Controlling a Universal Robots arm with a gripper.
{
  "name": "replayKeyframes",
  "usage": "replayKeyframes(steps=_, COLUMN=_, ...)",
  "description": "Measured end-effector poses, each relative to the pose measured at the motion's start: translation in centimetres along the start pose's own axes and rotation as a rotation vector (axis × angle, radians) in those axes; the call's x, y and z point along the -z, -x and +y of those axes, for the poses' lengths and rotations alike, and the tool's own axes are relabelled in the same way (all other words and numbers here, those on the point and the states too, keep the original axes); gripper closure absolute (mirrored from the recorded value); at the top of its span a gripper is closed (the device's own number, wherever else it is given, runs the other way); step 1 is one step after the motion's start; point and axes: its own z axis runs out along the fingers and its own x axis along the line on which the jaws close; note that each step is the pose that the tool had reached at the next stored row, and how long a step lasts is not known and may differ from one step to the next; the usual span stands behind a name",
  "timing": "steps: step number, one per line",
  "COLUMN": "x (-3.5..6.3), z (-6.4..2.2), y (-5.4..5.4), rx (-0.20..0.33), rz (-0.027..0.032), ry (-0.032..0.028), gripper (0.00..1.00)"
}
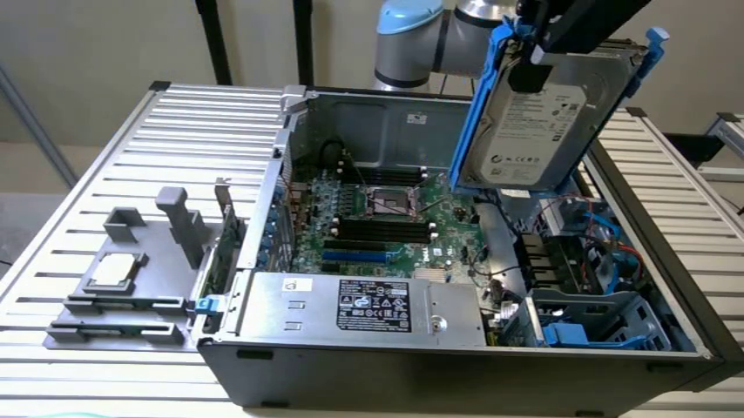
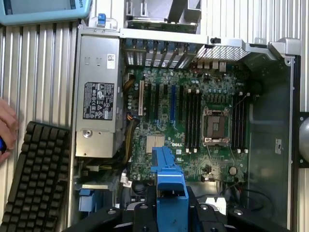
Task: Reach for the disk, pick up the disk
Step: 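Pick up the disk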
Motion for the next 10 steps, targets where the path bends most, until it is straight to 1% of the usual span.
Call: replayKeyframes(steps=10, x=0.32, z=-2.50, y=-3.0, rx=0.000, rz=-0.0001, ry=0.0000, gripper=0.67)
